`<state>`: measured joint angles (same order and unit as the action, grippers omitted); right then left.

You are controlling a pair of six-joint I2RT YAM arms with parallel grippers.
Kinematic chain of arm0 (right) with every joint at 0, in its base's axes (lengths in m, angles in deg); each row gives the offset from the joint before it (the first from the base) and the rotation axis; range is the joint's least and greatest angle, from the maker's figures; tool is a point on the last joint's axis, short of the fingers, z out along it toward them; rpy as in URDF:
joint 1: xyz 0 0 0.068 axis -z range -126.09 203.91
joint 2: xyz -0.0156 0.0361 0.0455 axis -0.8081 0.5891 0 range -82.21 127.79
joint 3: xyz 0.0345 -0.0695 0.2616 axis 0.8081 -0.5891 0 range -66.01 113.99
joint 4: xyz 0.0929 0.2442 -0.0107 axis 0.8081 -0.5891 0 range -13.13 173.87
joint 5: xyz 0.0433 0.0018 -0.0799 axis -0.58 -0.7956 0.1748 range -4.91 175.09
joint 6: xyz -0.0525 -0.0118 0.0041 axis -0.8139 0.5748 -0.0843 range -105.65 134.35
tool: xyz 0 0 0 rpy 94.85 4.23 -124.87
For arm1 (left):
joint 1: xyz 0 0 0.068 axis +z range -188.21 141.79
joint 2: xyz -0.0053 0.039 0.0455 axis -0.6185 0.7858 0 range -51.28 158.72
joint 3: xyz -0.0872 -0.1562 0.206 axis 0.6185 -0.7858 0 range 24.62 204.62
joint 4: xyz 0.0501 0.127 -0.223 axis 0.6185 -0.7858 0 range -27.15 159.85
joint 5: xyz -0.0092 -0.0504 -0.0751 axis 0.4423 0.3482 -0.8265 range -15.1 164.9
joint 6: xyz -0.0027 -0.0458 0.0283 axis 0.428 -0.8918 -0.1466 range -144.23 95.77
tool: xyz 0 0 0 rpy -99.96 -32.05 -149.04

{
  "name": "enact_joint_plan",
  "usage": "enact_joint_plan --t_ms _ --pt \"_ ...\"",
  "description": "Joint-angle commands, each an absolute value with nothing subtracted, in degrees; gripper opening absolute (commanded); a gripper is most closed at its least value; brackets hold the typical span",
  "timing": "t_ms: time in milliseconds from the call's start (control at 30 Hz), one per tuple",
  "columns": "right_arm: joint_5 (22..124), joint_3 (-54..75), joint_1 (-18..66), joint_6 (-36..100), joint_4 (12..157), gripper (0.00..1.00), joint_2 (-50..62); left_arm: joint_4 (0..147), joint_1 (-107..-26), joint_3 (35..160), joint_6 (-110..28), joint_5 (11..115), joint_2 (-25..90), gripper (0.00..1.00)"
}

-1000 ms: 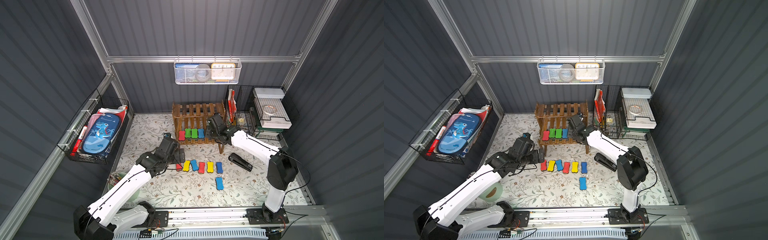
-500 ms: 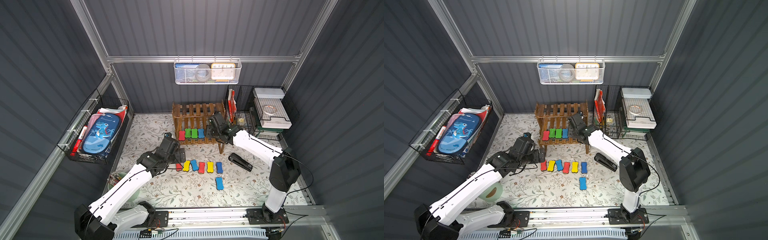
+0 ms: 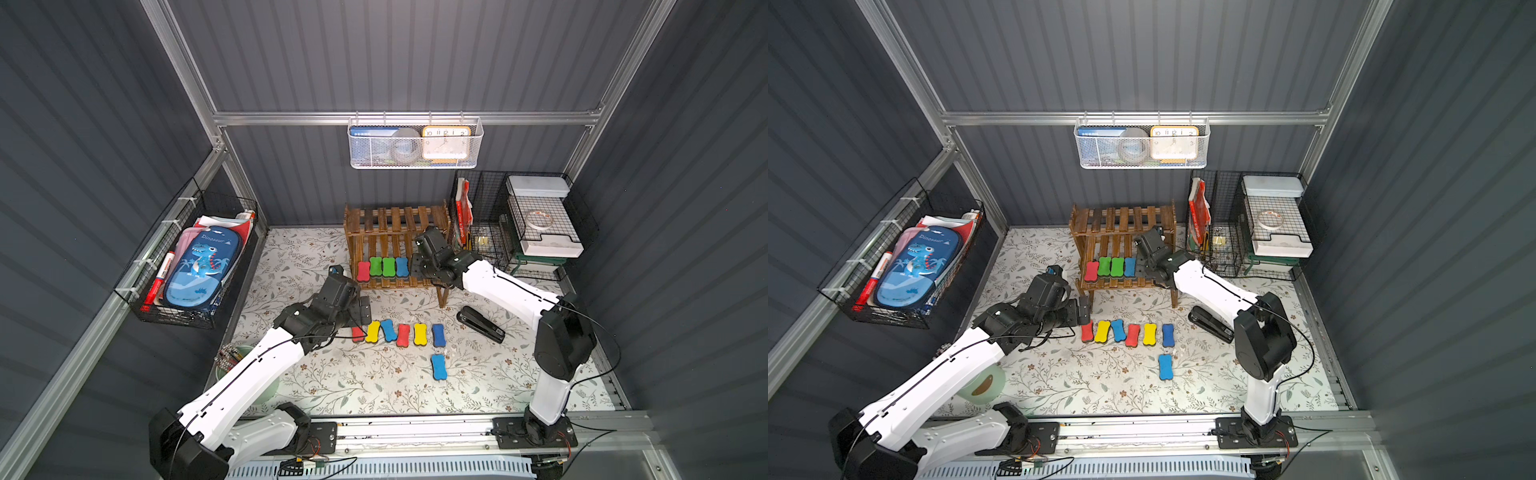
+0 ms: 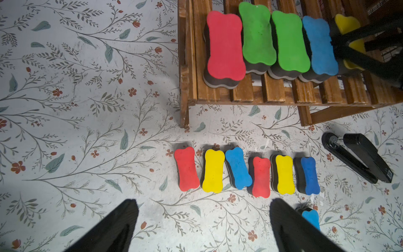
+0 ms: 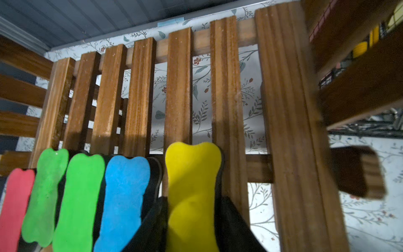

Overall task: Remove the whiteboard erasers from the shelf
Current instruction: Pick up the whiteboard eraser from the shelf.

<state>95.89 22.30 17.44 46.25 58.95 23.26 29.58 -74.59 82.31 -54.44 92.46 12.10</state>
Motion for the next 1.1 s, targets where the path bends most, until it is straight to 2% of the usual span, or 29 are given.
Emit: enact_joint_plan --t_ms 0,267,467,700,800,1067 --pt "95.9 23.7 17.5 45.4 55.9 0.33 23.8 29.7 -74.6 82.0 -54.3 91.9 12.0 0.99" --pt "92.3 21.7 17.6 47.1 52.7 0.31 15.7 29.5 -74.6 82.6 -53.8 92.4 11.4 0.99" --pt "80.7 14.1 17.2 50.6 44.8 0.3 6.3 30.3 -74.6 82.9 -53.1 91.6 11.5 0.99" --pt "73.3 0.0 12.0 56.6 37.7 0.3 -2.3 31.0 -74.6 82.7 -52.4 91.4 11.3 0.99" --pt "68.4 -5.0 10.2 60.0 38.9 0.3 -3.2 30.6 -74.5 83.4 -52.1 91.2 11.7 0.99" --pt "65.8 -5.7 7.2 60.2 39.4 0.29 3.6 30.1 -74.5 83.8 -51.9 91.3 11.1 0.99"
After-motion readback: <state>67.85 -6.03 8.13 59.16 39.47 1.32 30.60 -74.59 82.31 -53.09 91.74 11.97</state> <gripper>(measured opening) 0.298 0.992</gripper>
